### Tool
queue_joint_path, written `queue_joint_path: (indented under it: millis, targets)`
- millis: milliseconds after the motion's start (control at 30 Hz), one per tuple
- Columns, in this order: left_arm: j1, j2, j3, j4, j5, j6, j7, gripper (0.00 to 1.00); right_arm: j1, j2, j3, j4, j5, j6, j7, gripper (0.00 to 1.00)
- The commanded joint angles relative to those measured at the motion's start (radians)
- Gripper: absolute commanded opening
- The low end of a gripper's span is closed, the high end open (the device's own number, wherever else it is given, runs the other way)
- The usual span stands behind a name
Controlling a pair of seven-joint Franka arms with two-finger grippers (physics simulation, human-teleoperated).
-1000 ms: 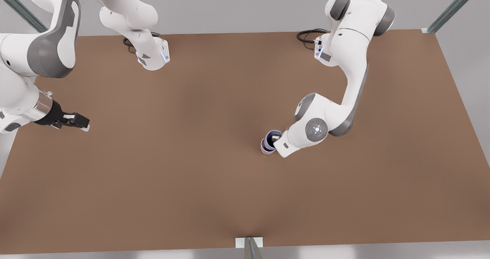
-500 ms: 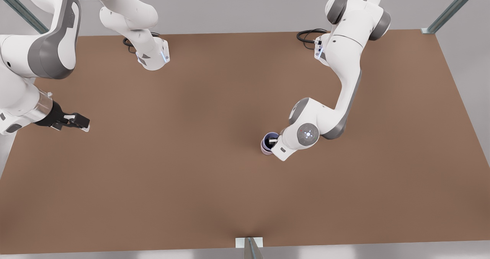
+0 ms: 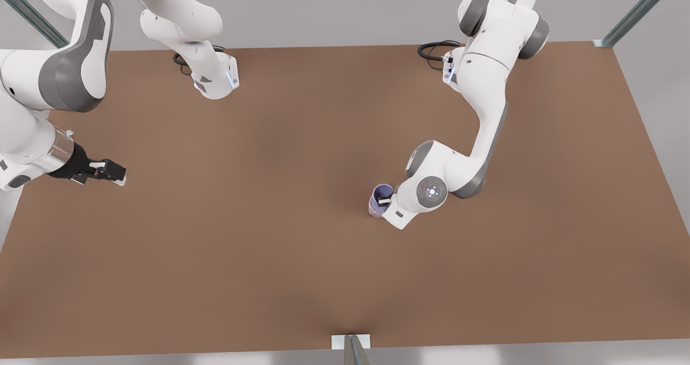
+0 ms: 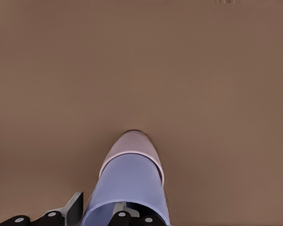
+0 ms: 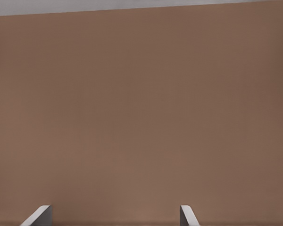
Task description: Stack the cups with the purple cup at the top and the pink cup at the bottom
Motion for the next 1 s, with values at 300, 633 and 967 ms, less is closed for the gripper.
queue_joint_path:
  millis: [300, 633, 967]
  targets:
    - [0.0, -0.021, 0.001, 0.012, 0.002, -0.013, -0.053, 1.0, -0.001, 0.0, 0.0, 0.0, 0.001, 0.002, -0.011, 1.0]
    - [0.006, -0.213, 0.36, 0.121, 0.021, -0.381, 0.51, 1.0, -0.003, 0.0, 0.0, 0.002, 0.001, 0.003, -0.011, 1.0]
    - [0.419, -0.383, -0.092, 0.106, 0.267, -0.403, 0.633, 1.0, -0.004, 0.0, 0.0, 0.002, 0.001, 0.003, -0.011, 1.0]
